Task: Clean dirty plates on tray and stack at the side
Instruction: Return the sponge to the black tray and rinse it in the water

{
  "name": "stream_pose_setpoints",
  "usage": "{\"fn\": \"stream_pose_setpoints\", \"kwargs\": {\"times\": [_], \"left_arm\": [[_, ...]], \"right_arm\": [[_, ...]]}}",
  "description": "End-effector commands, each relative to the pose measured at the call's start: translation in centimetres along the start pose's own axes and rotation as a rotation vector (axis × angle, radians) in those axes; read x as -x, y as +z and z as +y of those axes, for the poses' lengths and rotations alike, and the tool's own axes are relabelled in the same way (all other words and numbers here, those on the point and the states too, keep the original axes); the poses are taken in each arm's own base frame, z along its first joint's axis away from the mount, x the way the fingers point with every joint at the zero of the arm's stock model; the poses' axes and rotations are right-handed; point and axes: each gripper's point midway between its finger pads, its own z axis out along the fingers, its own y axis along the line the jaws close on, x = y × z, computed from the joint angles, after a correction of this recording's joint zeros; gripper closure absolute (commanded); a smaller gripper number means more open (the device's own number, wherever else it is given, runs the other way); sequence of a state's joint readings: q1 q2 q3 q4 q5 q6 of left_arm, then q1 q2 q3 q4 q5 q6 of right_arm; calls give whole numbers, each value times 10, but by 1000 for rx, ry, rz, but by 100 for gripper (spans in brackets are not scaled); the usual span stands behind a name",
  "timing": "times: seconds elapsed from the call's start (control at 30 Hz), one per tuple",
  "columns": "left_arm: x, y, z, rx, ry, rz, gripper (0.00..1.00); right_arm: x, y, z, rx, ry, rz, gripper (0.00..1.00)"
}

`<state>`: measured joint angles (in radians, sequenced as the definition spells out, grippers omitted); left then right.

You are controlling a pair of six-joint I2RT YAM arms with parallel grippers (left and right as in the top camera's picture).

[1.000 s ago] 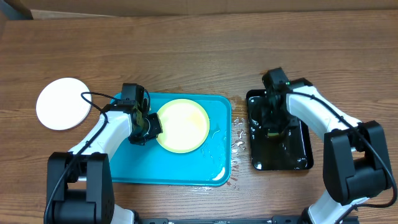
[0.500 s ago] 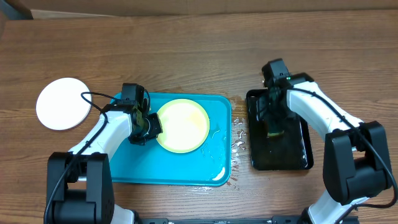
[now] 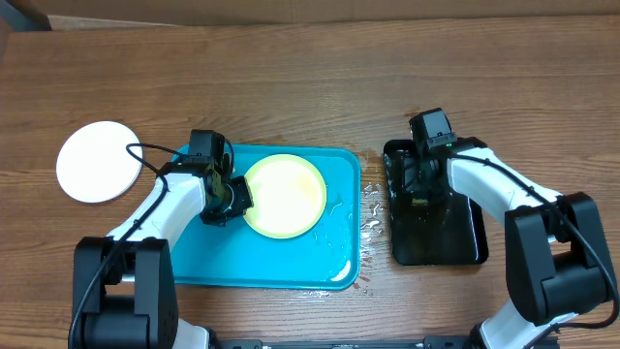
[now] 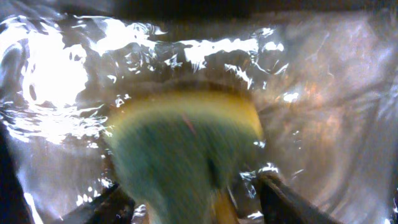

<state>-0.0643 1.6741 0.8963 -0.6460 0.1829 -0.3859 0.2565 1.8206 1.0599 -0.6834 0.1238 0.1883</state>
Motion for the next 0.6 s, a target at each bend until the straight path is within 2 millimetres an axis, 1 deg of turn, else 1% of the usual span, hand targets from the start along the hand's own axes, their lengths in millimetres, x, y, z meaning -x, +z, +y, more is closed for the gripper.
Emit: {"fn": "stream_pose_setpoints", "kwargs": {"times": [0.0, 0.07, 0.13, 0.2, 0.23, 0.27, 0.3, 0.33, 0.37, 0.4, 0.43, 0.47, 0.5, 0.57], "left_arm": [[-6, 5, 5, 19, 22, 21, 96], [-6, 5, 5, 19, 22, 21, 96], [-6, 5, 5, 19, 22, 21, 96], [-6, 5, 4, 19, 22, 21, 96], [-6, 5, 5, 19, 22, 21, 96], [-6, 5, 5, 19, 22, 21, 96], [-6, 5, 5, 19, 22, 21, 96], [-6, 5, 5, 19, 22, 21, 96], [-6, 5, 5, 19, 21, 22, 96], [-6, 5, 5, 19, 21, 22, 96], [-6, 5, 5, 19, 21, 22, 96], [-6, 5, 5, 19, 21, 22, 96], [-6, 5, 5, 19, 21, 22, 96], [-6, 5, 5, 19, 22, 21, 96]], "right_arm": [[-2, -4, -3, -25, -9, 54, 28], [-2, -12, -3, -29, -11, 79, 28], [-6, -13, -3, -28, -13, 97, 28], [-11, -11, -2, -20, -14, 112, 34], [-13, -8, -2, -18, -14, 114, 39], [-16, -5, -2, -17, -14, 113, 50], [-17, -3, -2, -17, -14, 111, 70], [-19, 0, -3, -17, -13, 109, 94], [-20, 1, -3, -16, -12, 109, 96], [-20, 2, -3, -17, -12, 110, 95], [-20, 1, -3, -16, -12, 110, 68], [-20, -1, -3, -17, -13, 114, 35], [-20, -3, -3, -20, -13, 120, 28], [-22, -10, -5, -27, -16, 149, 22]]}}
